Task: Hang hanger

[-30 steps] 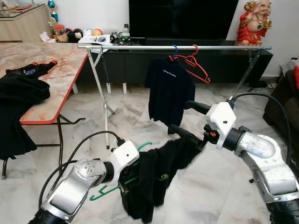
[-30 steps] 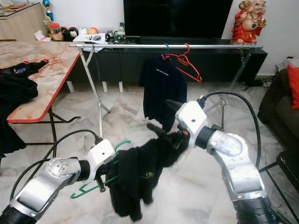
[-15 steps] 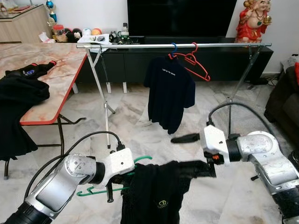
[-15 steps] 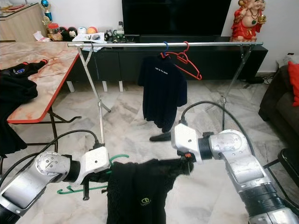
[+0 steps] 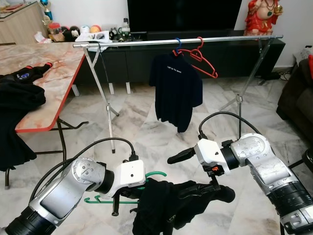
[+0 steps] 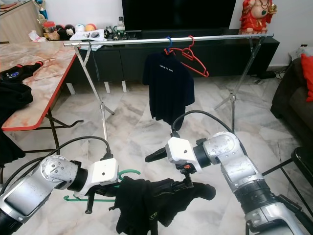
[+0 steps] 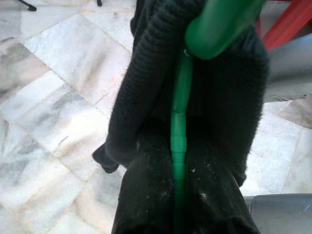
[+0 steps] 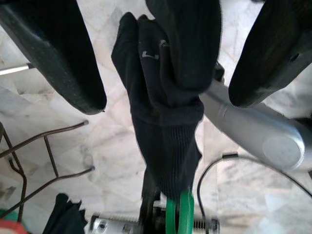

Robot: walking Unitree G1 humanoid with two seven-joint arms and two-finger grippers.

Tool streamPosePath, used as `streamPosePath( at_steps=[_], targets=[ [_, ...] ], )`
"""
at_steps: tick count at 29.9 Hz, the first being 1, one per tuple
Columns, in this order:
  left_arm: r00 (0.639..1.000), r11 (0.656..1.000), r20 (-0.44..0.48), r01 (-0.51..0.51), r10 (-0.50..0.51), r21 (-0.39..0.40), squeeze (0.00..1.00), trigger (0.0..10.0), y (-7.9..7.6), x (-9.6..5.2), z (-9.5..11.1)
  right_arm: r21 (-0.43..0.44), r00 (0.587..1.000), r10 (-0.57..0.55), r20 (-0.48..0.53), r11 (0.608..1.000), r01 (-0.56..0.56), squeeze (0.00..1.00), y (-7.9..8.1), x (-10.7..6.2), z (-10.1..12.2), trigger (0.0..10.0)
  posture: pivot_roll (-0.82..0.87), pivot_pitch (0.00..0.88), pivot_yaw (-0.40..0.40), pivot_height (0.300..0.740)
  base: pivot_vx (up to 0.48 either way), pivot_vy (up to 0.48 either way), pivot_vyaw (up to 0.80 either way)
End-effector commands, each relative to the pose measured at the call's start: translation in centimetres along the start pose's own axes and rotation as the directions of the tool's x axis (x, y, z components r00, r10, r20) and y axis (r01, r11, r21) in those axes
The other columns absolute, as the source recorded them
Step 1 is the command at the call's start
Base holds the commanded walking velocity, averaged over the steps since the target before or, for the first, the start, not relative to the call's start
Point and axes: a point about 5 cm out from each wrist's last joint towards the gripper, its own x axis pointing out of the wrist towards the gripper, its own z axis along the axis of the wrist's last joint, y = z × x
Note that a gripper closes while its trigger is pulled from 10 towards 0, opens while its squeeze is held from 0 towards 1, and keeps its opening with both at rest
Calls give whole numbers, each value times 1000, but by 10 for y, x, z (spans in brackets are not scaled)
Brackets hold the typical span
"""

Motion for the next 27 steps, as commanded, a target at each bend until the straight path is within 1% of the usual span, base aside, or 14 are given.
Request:
streamPosePath(
  at_steps=[1, 5, 12, 15, 17, 23, 24, 25, 26, 27],
  targets=[
    [1000, 999, 12, 14, -15, 52, 0, 10000, 4, -2, 11, -47, 1000, 7, -30, 999, -9, 0, -3, 6, 4, 10000, 60, 103, 76, 740, 0, 0, 0],
    [1000, 998, 16, 20, -21, 58, 0, 10000, 5, -2, 13, -53, 999, 18, -36, 998, -20, 0, -2, 11, 1, 10000, 59, 95, 82, 740, 0, 0, 0],
    [999, 997, 24, 23, -25, 69, 0, 10000, 7, -1, 17, -59, 999, 1, -37, 998, -4, 0, -2, 19, -3, 10000, 55, 83, 86, 740, 0, 0, 0],
    [999, 997, 31, 25, -27, 74, 0, 10000, 7, 0, 19, -50, 999, 27, -35, 998, -28, 0, 2, 23, -6, 10000, 56, 76, 84, 740, 0, 0, 0],
    [999, 997, 31, 21, -24, 76, 0, 10000, 7, 1, 19, -52, 998, 30, -54, 998, -33, 0, 3, 25, -8, 10000, 57, 75, 83, 740, 0, 0, 0],
    [999, 997, 35, 18, -21, 76, 0, 10000, 8, 2, 20, -42, 998, 28, -52, 999, -30, 0, 3, 27, -11, 10000, 59, 70, 78, 740, 0, 0, 0],
    [999, 997, 36, 16, -19, 77, 0, 10000, 8, 2, 21, -39, 998, 27, -50, 999, -29, 0, 2, 27, -12, 5569, 59, 69, 76, 740, 0, 0, 0],
    [999, 997, 37, 15, -18, 77, 0, 10000, 8, 2, 21, -37, 998, 27, -50, 999, -28, 0, 2, 27, -12, 5569, 59, 69, 76, 740, 0, 0, 0],
    [999, 997, 38, 14, -17, 77, 0, 10000, 8, 2, 21, -38, 998, 27, -58, 999, -29, 0, 2, 27, -13, 1765, 59, 69, 75, 740, 0, 0, 0],
    [999, 997, 39, 9, -12, 77, 0, 10000, 8, 2, 21, -39, 997, 32, -70, 999, -34, 0, 3, 26, -14, 0, 59, 69, 75, 740, 0, 0, 0]
  ],
)
